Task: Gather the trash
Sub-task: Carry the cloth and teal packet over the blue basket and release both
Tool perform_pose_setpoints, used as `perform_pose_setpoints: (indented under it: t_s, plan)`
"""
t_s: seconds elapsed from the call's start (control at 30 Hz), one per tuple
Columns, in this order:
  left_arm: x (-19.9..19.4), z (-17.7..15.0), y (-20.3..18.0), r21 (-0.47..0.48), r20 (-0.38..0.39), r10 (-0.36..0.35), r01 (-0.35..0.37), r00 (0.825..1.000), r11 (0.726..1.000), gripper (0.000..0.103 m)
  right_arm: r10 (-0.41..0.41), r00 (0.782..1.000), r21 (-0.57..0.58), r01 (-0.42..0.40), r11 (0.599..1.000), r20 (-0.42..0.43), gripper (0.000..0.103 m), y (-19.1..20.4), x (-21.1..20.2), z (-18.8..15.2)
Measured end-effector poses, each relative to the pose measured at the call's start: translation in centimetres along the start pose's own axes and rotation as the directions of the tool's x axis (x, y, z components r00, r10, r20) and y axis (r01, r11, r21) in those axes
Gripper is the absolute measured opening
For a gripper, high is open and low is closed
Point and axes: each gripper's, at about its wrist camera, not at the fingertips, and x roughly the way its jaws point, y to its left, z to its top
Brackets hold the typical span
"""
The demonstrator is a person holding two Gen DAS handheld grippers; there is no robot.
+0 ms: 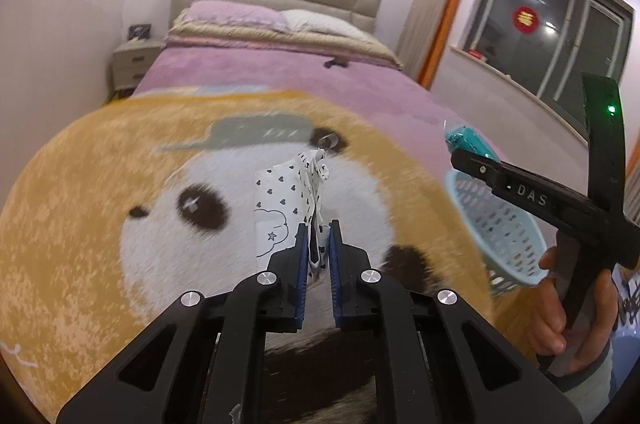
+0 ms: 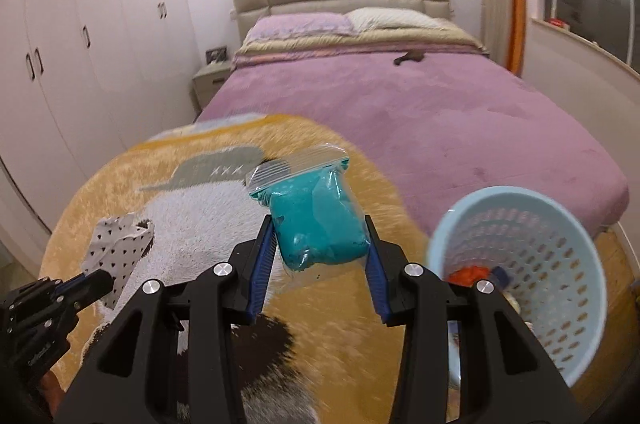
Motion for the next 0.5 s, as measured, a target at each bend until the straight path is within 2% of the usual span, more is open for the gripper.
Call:
perform_pose_setpoints:
  t_s: [0.17,0.3,0.5]
  plan:
    - [0.1,1.7,-4.1,0.075,0.018,-0.075,0.073,0.997,0.995,0.008,-0.054,0.998,0.047,0.052,0.998,0.038,0.039,-2.9,-3.1,0.3]
    - [1.5,3.1,-7.1,0.075,-0.03,-0.202,0.204,0.979,0.976,0.008,-0.105,0.993,0.096,0.1,0.99,0.053,0.039,-5.9,-5.0,0.3]
    - [4.6,4.4,-12.7,0.165,-0.052,-0.259,0.264,0.964,0.95,0.008,-0.179,0.983,0.186,0.168,0.968,0.043,0.039,-10.8,-6.5,-0.2]
